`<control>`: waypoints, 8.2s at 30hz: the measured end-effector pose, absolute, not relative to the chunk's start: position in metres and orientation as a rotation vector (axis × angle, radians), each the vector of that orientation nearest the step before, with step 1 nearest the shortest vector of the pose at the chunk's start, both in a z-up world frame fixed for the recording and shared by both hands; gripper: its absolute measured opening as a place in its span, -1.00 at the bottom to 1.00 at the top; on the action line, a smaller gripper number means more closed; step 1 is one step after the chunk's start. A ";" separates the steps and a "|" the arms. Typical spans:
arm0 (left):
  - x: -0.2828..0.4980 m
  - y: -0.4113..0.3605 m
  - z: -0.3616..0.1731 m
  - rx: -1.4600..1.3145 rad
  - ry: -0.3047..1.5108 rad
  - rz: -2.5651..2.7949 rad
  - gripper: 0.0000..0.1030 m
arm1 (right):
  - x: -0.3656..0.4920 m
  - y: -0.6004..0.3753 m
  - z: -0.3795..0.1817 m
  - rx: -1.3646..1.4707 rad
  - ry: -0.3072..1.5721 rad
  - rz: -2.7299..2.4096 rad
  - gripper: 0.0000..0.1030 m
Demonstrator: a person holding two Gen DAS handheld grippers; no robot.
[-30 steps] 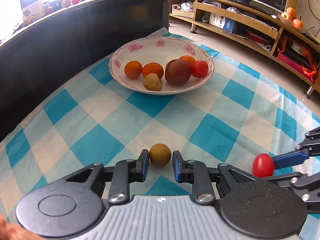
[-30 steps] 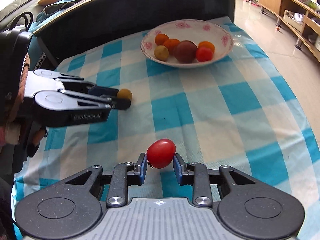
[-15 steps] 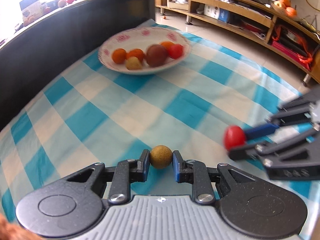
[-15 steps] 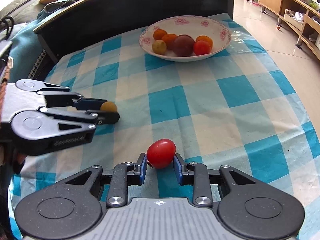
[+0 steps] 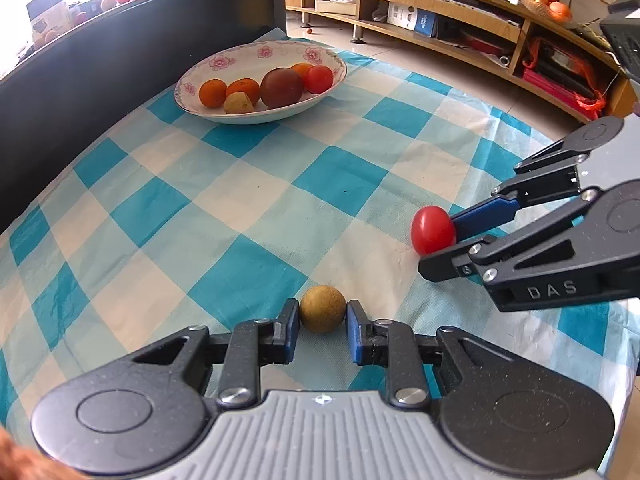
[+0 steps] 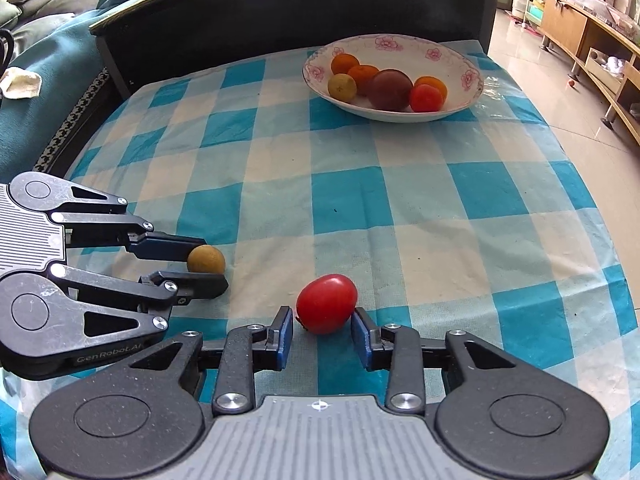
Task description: Organize fruits
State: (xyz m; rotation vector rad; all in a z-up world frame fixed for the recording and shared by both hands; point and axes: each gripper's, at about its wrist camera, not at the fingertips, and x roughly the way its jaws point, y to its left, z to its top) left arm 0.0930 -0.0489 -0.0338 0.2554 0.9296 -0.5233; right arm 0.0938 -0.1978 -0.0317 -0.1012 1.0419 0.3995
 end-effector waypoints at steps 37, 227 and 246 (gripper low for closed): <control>0.107 -0.055 -0.009 0.294 0.844 -0.510 -0.35 | 0.102 -0.193 -0.016 -0.066 0.995 0.384 -0.52; 0.061 -0.055 0.017 0.039 0.782 -0.108 1.00 | 0.053 -0.231 0.016 0.173 0.847 0.137 -0.17; 0.035 -0.055 0.018 0.057 0.777 -0.093 1.00 | 0.029 -0.230 0.015 0.177 0.858 0.149 -0.17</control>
